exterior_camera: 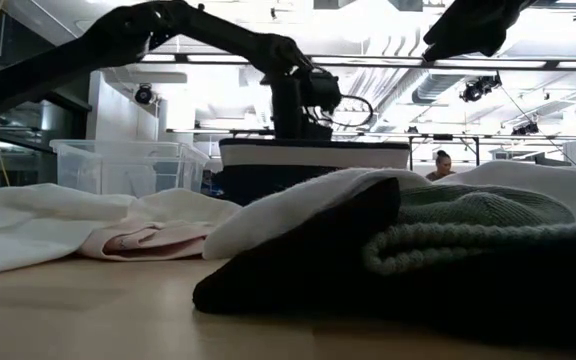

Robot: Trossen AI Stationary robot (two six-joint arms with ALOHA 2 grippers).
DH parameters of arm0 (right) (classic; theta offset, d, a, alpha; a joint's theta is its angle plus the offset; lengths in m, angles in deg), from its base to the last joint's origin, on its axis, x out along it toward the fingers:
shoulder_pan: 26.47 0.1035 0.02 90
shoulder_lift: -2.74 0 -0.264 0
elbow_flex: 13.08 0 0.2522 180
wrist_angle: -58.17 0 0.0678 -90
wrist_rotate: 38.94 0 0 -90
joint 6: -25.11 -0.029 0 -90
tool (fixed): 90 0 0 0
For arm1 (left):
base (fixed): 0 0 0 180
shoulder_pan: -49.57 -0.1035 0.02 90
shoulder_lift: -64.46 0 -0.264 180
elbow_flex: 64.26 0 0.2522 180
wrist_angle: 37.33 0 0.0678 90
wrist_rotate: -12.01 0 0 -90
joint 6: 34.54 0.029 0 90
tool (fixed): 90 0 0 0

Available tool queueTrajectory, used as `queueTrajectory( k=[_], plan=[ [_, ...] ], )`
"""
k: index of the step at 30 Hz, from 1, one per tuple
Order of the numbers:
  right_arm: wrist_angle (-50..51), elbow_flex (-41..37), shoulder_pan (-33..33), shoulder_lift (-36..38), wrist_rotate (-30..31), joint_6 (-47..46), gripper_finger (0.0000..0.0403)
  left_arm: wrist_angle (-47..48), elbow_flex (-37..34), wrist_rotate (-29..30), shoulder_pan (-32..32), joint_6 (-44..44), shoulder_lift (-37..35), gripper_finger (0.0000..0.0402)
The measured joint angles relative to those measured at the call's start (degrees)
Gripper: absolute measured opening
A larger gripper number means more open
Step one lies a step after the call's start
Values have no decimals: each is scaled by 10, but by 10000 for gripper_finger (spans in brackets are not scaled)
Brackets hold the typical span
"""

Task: Pick & Place Cloths
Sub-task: Put the pink shirt into the blue bin, then put the white underwear into the transparent bin

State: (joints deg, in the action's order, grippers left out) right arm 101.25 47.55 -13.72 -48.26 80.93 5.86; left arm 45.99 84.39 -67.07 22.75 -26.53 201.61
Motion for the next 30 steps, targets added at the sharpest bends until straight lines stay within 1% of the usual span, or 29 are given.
queueTrajectory(
  k=[5, 7, 9, 18, 20, 27, 30],
  plan=[
    [2, 0, 0, 0, 0, 0, 242, 10, 0, 2, 3, 9, -18, 167],
    [3, 0, 0, 0, 0, 0, 242, 14, 0, 5, 2, 8, -29, 189],
    [3, 0, 0, 0, 0, 0, 242, 13, 0, 16, 2, 8, -41, 201],
    [3, 0, 0, 0, 0, 0, 242, 19, 0, 90, 2, 22, -99, 207],
    [5, 0, 0, 0, 0, 0, 242, 38, 0, 87, 2, 22, -114, 207],
    [18, 0, 0, 0, -1, -3, 242, 148, -7, 18, 9, -17, -165, 207],
    [25, 0, 0, 0, -2, -10, 242, 193, -15, 11, 26, -36, -186, 207]
  ],
)
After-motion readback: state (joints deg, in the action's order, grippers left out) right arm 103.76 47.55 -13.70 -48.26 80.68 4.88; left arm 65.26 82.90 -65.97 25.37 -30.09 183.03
